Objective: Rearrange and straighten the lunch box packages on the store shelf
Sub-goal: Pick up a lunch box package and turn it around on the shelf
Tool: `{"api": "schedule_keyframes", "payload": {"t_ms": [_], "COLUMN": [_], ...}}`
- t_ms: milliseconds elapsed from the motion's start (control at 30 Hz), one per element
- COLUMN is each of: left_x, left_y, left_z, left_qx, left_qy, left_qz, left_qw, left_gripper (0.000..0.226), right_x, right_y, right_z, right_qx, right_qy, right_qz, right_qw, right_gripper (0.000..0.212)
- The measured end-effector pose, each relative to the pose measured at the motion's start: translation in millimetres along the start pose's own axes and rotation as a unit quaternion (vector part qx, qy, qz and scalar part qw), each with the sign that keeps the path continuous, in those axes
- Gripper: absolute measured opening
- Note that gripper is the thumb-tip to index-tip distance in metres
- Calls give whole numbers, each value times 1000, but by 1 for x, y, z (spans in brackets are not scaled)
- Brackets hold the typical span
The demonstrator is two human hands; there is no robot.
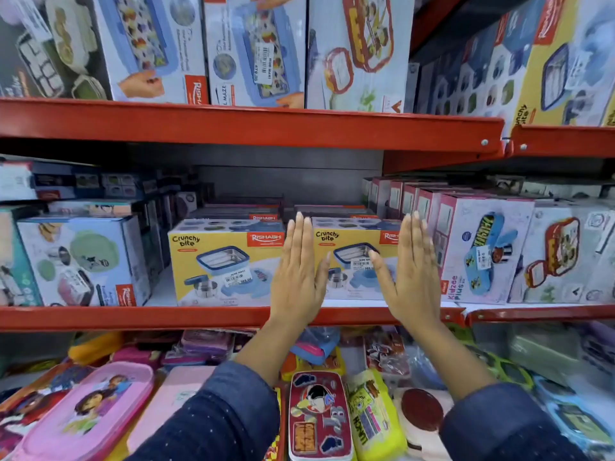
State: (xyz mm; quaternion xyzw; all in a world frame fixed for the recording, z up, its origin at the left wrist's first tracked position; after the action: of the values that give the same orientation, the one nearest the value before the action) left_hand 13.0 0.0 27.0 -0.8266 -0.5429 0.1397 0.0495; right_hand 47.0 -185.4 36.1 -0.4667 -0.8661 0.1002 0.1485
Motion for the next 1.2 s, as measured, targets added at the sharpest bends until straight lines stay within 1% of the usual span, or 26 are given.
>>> {"api": "schedule_keyframes", "payload": {"t_ms": [100,133,200,300,367,400,433,500,533,567,633,667,733,767,833,867,933,967,1000,1067,1100,1133,1200], "left_x": [2,1,1,8,17,21,24,24,23,20,16,12,3,0,-3,-2,4,6,6,5,5,2,-3], "left_y": [15,20,28,44,55,57,59,56,53,48,37,30,16,7,-7,-13,-20,-23,-27,-34,-37,-41,-48], "left_z": [8,12,9,6,6,5,4,2,0,-5,-16,-22,-32,-36,-41,-41,-41,-39,-39,-37,-35,-33,-27], "left_qx": [57,77,88,135,159,154,147,133,124,113,89,82,75,74,65,60,78,93,104,111,118,129,149], "left_qy": [-83,-116,-163,-246,-300,-314,-314,-301,-299,-298,-295,-288,-270,-272,-317,-356,-435,-456,-461,-455,-452,-446,-418], "left_qz": [23,31,43,84,107,115,121,119,114,109,116,125,140,148,186,211,248,256,264,280,293,308,349], "left_qw": [995,990,982,956,935,930,930,937,939,942,944,946,950,948,928,908,862,847,841,838,834,830,826], "left_gripper": [72,74,79,84,85,85,83,70,64,62,63,60,47,46,54,61,77,82,84,80,75,64,33], "right_x": [-16,-19,-30,-50,-58,-63,-65,-66,-65,-63,-57,-53,-43,-38,-29,-25,-18,-15,-11,-7,-6,-6,-5], "right_y": [4,8,16,33,44,48,51,52,51,47,35,27,6,-5,-24,-32,-41,-45,-48,-54,-57,-59,-64], "right_z": [4,8,6,1,-1,-1,0,0,0,-3,-11,-15,-21,-22,-20,-16,-6,-1,4,11,13,15,18], "right_qx": [17,35,56,94,112,116,119,124,121,116,87,68,32,17,-12,-22,-28,-28,-28,-33,-31,-23,2], "right_qy": [99,142,214,272,306,326,339,335,322,307,273,259,248,240,214,201,181,173,166,153,163,188,264], "right_qz": [-60,-95,-143,-192,-226,-238,-241,-234,-220,-205,-181,-166,-145,-139,-121,-114,-108,-108,-116,-143,-175,-217,-307], "right_qw": [993,985,965,938,918,908,902,904,913,922,941,949,957,961,969,973,977,979,979,977,971,958,914], "right_gripper": [82,83,88,92,89,84,73,42,34,35,50,54,49,44,40,42,45,45,44,46,49,52,53]}}
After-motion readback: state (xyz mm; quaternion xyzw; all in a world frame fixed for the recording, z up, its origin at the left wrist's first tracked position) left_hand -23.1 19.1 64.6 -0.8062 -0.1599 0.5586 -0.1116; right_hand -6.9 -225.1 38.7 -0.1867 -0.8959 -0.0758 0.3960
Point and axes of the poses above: each hand's wrist, its own z-axis away from the middle knuckle, its own y-axis out of the palm, x = y × z, the point moved 3 cm from there along -z, towards the middle knuckle, and after that the axes turned 10 degrees about -x, right-handed, at the moved point
